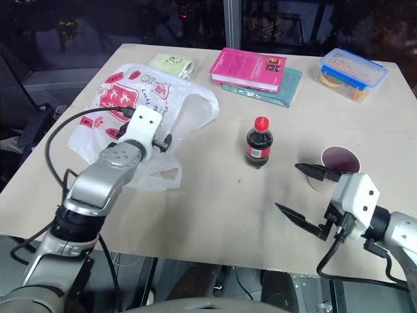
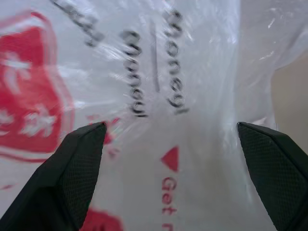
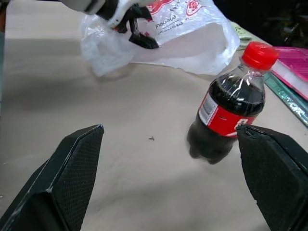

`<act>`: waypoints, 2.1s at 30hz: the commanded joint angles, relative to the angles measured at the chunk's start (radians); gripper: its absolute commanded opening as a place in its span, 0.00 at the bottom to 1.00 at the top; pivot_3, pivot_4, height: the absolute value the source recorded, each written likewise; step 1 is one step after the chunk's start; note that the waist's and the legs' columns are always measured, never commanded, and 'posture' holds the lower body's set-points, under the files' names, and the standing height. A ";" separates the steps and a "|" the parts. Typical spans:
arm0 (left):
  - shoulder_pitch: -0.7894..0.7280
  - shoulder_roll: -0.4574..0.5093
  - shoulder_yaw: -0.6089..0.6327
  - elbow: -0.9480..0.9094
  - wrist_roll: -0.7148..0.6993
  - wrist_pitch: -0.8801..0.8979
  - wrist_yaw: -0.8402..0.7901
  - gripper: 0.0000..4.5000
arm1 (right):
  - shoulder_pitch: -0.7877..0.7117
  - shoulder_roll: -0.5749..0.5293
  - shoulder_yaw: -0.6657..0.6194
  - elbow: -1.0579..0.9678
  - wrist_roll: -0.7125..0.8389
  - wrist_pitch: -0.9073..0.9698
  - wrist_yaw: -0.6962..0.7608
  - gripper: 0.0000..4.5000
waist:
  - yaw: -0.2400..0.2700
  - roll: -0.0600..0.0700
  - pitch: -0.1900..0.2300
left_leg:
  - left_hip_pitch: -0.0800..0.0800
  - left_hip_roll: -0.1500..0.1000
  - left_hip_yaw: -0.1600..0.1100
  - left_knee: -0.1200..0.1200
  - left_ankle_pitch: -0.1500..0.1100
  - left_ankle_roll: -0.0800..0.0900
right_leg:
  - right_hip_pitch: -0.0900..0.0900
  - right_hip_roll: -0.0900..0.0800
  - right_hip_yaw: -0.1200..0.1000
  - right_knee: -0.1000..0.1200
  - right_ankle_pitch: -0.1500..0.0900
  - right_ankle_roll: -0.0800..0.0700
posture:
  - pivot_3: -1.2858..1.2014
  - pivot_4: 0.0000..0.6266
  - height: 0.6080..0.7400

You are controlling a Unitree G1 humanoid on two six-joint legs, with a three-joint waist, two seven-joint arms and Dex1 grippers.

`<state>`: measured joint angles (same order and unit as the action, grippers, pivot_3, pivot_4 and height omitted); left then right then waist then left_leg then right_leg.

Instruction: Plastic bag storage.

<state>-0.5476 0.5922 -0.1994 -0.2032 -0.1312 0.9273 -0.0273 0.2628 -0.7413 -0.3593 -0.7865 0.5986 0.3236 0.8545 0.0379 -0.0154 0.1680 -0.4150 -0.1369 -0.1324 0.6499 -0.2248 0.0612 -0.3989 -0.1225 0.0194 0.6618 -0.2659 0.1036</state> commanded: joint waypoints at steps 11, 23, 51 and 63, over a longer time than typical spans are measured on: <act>-0.024 -0.056 -0.078 0.028 0.234 -0.033 0.001 1.00 | -0.027 -0.007 0.046 -0.077 0.009 0.028 -0.081 1.00 | 0.000 0.000 0.000 | 0.000 0.000 0.000 0.001 0.000 0.000 | 0.000 0.000 0.000 0.001 0.000 0.000 | 0.52 0.24 1.00; -0.011 -0.036 -0.010 0.028 0.364 -0.161 -0.010 0.06 | -0.136 0.008 0.123 -0.063 -0.017 0.081 -0.155 1.00 | -0.005 0.000 0.000 | 0.000 0.000 0.000 0.001 0.000 0.000 | 0.000 0.000 0.000 0.001 0.000 0.000 | 0.52 0.24 1.00; -0.127 0.043 0.255 -0.293 0.193 0.074 -0.287 0.01 | -0.704 0.381 0.509 0.317 -0.281 0.514 -0.563 1.00 | -0.037 0.000 0.000 | -0.001 0.001 0.000 0.001 0.000 0.000 | -0.003 0.002 0.001 0.003 0.001 -0.002 | 0.52 0.24 1.00; -0.221 0.020 0.296 -0.253 0.099 0.194 -0.328 0.00 | -0.744 0.429 0.513 0.365 -0.280 0.385 -0.468 0.68 | -0.053 0.000 0.000 | -0.001 0.001 0.000 0.001 0.001 -0.001 | -0.004 0.003 0.001 0.004 0.001 -0.002 | 0.52 0.24 1.00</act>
<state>-0.7422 0.6132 0.0590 -0.4482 -0.0162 1.1006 -0.3492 -0.4410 -0.3246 0.1830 -0.3435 0.2856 0.7473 0.3590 -0.0148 -0.0153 0.1679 -0.4159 -0.1359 -0.1318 0.6510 -0.2241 0.0605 -0.4037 -0.1193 0.0212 0.6655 -0.2646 0.1016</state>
